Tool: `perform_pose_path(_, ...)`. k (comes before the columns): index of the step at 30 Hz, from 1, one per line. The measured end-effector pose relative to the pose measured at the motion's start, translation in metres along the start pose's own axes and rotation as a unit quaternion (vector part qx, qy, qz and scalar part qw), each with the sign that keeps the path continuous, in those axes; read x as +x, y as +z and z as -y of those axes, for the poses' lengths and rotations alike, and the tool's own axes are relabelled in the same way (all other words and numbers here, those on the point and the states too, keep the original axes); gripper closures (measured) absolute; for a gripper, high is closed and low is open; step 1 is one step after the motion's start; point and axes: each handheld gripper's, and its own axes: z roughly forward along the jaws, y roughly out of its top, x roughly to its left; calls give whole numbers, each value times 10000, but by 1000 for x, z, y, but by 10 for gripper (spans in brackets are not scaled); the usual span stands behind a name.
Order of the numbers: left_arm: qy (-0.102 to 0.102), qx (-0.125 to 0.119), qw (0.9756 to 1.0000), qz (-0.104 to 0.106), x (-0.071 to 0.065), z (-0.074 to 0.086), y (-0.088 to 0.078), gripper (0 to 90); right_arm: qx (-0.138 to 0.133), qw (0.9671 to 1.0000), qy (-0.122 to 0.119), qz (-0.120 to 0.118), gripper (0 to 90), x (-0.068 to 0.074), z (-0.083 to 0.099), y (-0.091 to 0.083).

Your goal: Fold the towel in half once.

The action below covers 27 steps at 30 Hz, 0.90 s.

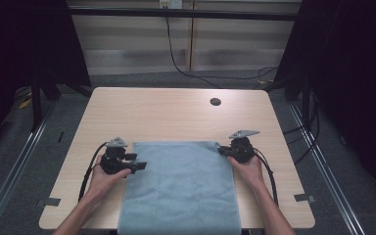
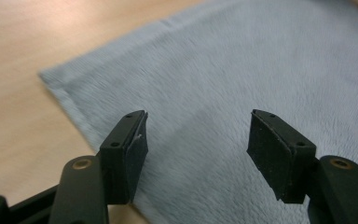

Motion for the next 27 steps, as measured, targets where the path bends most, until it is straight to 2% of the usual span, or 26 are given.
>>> perform_pose_path(1,39,1,9999,-119,5,-5,0,393,11,10000,-5,17,847,0,0,0)
perform_pose_path(3,-92,-164,9996,-225,16,-12,0,406,2,10000,-25,22,850,0,0,0)
perform_pose_path(4,-65,-228,9993,-282,20,-15,1,404,5,10000,-21,14,851,0,0,0)
perform_pose_path(7,-157,-145,9990,-387,28,-17,11,428,-1,10000,38,-12,852,0,0,0)
perform_pose_path(8,-137,-26,9992,-385,28,-15,15,433,2,10000,39,-4,851,0,0,0)
perform_pose_path(9,-4,92,9989,-453,27,-13,18,433,-3,10000,54,-1,851,0,1,0)
perform_pose_path(12,171,280,9976,-610,24,-9,25,432,-40,10000,63,-31,850,0,1,0)
perform_pose_path(19,528,393,9948,-781,18,-7,29,420,-65,9999,70,-63,848,-1,2,0)
perform_pose_path(20,548,370,9942,-853,17,-7,29,455,-70,9999,68,-65,848,-1,2,0)
perform_pose_path(22,631,342,9950,-688,15,-5,29,529,-76,9999,75,-67,847,0,2,0)
perform_pose_path(23,667,336,9953,-614,13,-5,30,597,-79,9999,65,-71,847,0,2,0)
perform_pose_path(24,751,348,9948,-597,10,-5,30,652,-79,9999,69,-66,846,0,2,0)
perform_pose_path(26,761,391,9952,-468,8,-5,31,785,-79,9999,73,-78,846,0,2,0)
perform_pose_path(27,718,374,9957,-445,8,-4,31,822,-73,9999,124,-87,847,0,2,-1)
